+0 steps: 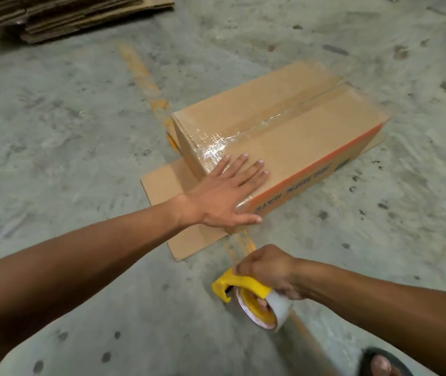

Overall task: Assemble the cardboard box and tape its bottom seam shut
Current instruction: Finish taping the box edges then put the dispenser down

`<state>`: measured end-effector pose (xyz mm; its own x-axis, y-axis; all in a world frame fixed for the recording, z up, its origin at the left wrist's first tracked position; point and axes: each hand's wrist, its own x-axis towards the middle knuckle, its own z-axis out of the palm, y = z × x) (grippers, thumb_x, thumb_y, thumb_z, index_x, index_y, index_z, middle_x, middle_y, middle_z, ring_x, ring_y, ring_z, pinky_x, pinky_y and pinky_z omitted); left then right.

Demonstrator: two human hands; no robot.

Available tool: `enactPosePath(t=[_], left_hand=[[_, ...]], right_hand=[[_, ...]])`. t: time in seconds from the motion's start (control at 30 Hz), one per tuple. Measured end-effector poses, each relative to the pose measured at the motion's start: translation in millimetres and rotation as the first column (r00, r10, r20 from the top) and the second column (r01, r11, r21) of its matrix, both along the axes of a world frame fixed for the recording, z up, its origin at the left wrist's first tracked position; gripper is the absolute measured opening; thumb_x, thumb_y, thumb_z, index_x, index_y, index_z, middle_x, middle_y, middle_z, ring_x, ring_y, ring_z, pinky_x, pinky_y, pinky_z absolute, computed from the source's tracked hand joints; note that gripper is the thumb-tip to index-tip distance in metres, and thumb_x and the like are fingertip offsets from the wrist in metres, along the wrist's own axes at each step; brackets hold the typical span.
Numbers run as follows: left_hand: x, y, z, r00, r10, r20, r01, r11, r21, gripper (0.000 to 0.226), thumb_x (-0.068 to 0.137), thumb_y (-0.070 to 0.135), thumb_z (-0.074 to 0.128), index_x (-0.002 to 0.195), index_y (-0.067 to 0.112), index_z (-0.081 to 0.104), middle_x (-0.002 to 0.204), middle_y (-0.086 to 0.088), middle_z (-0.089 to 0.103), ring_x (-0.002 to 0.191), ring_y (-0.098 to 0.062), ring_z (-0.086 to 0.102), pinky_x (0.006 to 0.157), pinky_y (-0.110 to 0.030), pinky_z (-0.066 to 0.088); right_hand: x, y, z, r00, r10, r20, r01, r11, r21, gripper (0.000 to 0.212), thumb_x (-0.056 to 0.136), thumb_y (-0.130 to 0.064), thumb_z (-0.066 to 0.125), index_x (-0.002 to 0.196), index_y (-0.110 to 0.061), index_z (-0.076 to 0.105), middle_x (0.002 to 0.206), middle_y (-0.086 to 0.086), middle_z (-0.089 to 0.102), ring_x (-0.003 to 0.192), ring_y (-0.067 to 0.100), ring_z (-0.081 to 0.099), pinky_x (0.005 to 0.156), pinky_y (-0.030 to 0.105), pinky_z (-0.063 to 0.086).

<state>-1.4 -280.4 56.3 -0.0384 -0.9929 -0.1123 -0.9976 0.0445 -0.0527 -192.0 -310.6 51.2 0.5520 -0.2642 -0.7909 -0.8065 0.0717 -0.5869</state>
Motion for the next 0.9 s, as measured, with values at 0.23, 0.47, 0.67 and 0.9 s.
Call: enactPosePath(t=[0.23,0.47,0.67,0.9], left_hand=[[26.3,15.1,-10.7,0.986,-0.083,0.142,0.096,0.992,-0.086,0.070,0.099,0.058,0.013,0.156,0.020,-0.001,0.164,-0.005,0.000,0.150,-0.032,-0.002,0.120,-0.052,0.006],[79.1,78.0,-4.0,0.990,-0.060,0.124,0.067,0.996,-0.056,0.061,0.103,0.050,0.018,0.157,0.022,0.006,0.164,-0.001,0.005,0.151,-0.026,0.004,0.121,-0.049,0.011],[111.7,152.1,-14.3,0.986,0.163,-0.045,-0.168,0.975,-0.146,0.053,0.105,0.028,0.028,0.156,0.018,0.017,0.164,-0.004,0.012,0.151,-0.027,0.006,0.120,-0.053,0.013],[79.6,154.5,-26.9,0.675,0.440,-0.592,-0.702,0.631,-0.331,0.052,0.098,0.018,0.033,0.148,0.010,0.038,0.159,-0.005,0.027,0.148,-0.015,0.019,0.122,-0.040,0.011]], right_hand=[[-5.1,6.9,-10.2,0.811,0.585,0.015,-0.491,0.694,-0.526,0.059,0.092,-0.050,0.054,0.146,-0.029,0.040,0.136,0.008,0.057,0.125,0.028,0.051,0.096,0.031,0.042],[-21.8,22.7,-48.1,0.313,0.935,-0.168,-0.637,0.075,-0.767,0.089,0.094,-0.018,0.046,0.153,-0.026,-0.020,0.132,0.025,0.050,0.106,0.045,0.053,0.090,0.047,0.041],[-17.4,28.4,-84.9,0.120,0.984,-0.133,-0.520,-0.052,-0.852,0.095,0.090,-0.005,0.032,0.131,-0.035,-0.048,0.134,0.025,0.049,0.124,0.042,0.042,0.099,0.051,0.039],[-10.8,23.8,-89.4,0.133,0.984,-0.119,-0.305,-0.074,-0.950,0.059,0.089,-0.043,0.039,0.145,-0.025,0.036,0.097,0.005,0.065,0.087,0.027,0.063,0.070,0.035,0.054]])
